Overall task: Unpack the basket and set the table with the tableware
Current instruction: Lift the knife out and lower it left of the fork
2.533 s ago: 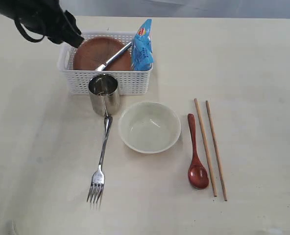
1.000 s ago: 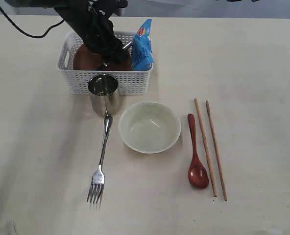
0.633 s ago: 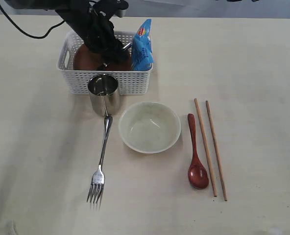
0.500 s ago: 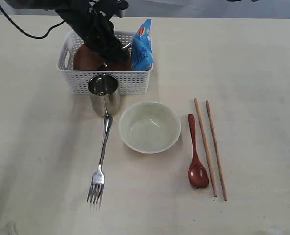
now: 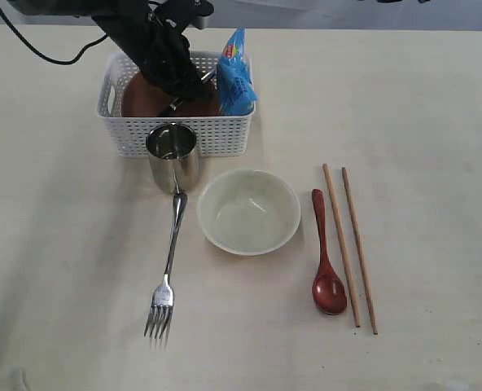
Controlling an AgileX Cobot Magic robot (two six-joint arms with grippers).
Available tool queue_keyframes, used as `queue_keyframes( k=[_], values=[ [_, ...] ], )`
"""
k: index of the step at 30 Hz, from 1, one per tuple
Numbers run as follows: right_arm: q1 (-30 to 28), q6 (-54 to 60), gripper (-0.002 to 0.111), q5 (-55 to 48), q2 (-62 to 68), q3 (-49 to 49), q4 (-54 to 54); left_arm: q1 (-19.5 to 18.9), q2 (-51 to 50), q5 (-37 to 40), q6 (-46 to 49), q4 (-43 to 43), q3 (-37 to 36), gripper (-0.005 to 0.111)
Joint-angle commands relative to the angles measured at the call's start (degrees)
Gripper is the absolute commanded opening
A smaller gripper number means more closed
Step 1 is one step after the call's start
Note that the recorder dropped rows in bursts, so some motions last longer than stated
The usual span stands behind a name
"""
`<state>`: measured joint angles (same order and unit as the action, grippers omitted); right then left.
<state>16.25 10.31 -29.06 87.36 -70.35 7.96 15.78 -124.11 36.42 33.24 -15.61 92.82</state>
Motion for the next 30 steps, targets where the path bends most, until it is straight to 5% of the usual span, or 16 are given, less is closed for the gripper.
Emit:
queue_keyframes(
  k=[1, 15, 27, 30],
  values=[
    [-0.1, 0.43, 0.045, 0.37, -0.09, -0.23, -0.56, 0.24, 2.67, -0.31, -0.73, 0.17, 0.32, 0.0],
    [-0.1, 0.43, 0.045, 0.15, -0.09, -0.23, -0.56, 0.11, 12.72, 2.67, -1.81, 3.03, 0.32, 0.0],
    [-0.1, 0.43, 0.045, -0.34, -0.09, -0.23, -0.56, 0.11, 23.83, 12.71, -14.73, 10.56, 0.19, 0.0],
    [-0.1, 0.43, 0.045, -1.33, -0.09, -0.23, -0.56, 0.11, 28.09, 12.76, -17.77, 10.93, -4.6, 0.0]
  ],
)
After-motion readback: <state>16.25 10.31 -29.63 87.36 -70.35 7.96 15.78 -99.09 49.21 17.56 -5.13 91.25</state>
